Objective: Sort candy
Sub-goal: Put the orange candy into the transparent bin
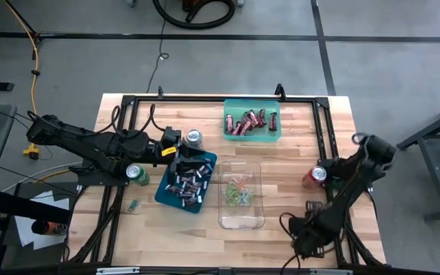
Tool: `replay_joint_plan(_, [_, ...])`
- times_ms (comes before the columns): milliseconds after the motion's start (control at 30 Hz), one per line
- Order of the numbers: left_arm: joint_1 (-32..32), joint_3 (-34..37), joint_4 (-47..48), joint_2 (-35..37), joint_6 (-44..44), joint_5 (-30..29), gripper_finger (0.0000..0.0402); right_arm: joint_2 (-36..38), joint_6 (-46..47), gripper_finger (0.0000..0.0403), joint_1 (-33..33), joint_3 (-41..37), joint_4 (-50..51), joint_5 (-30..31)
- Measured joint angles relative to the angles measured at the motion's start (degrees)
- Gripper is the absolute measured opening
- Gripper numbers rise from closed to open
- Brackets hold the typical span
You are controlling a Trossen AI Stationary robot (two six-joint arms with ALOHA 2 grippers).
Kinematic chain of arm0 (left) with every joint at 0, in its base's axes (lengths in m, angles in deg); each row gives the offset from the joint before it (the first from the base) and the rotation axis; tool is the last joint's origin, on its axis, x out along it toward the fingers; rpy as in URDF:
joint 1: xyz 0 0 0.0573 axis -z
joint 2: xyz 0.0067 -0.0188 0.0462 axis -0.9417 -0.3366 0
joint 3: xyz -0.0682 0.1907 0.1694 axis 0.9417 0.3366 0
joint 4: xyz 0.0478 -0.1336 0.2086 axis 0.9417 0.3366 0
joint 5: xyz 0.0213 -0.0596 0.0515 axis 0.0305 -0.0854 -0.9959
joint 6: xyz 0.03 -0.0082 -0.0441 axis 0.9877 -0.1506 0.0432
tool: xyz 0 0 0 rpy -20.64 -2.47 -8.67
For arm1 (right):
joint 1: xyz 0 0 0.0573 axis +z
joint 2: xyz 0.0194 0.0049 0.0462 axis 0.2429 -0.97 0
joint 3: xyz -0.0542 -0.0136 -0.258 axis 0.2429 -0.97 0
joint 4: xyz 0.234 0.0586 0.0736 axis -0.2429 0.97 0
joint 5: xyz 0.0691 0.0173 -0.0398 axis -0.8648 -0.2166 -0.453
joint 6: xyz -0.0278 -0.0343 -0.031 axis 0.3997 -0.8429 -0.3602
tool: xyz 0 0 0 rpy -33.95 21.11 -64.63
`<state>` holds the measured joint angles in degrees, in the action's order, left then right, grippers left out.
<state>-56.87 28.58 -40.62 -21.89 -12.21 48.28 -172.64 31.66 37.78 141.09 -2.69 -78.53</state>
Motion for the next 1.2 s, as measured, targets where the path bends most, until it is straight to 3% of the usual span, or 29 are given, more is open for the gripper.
replay_joint_plan(167, [0.0, 0.0, 0.0, 0.0, 0.0, 0.0, 0.0193, -5.5, -0.8, 0.022, 1.9, -2.1, -2.7, -2.6])
replay_joint_plan(467, [0.0, 0.0, 0.0, 0.0, -0.1, 0.0, 0.0193, -9.1, 0.9, 0.0216, 2.2, -6.0, -3.6, -0.1])
replay_joint_plan(567, [0.0, 0.0, 0.1, 0.0, -0.2, 0.0, 0.0193, -9.1, -1.1, 0.0182, 2.2, -5.4, -3.6, -0.1])
replay_joint_plan(733, [0.0, 0.0, 0.1, 0.0, -0.2, 0.0, 0.0193, -8.0, -5.3, 0.0029, 1.1, -0.1, -3.5, 2.1])
replay_joint_plan(767, [0.0, 0.0, 0.1, 0.0, -0.2, 0.0, 0.0193, -7.4, -6.2, 0.0016, 0.5, 1.2, -3.5, 2.8])
replay_joint_plan(933, [0.0, 0.0, 0.1, 0.0, -0.2, 0.0, 0.0193, -2.8, -7.5, 0.0007, -2.5, 7.9, 1.3, 10.6])
replay_joint_plan(1067, [0.0, 0.0, 0.1, 0.0, -0.2, 0.0, 0.0193, 2.3, -5.0, 0.0009, -4.7, 8.8, 3.2, 16.6])
replay_joint_plan(1200, [0.0, 0.0, 0.1, 0.0, -0.2, 0.0, 0.0193, 5.3, 0.8, 0.0012, -4.2, 4.8, 3.3, 15.6])
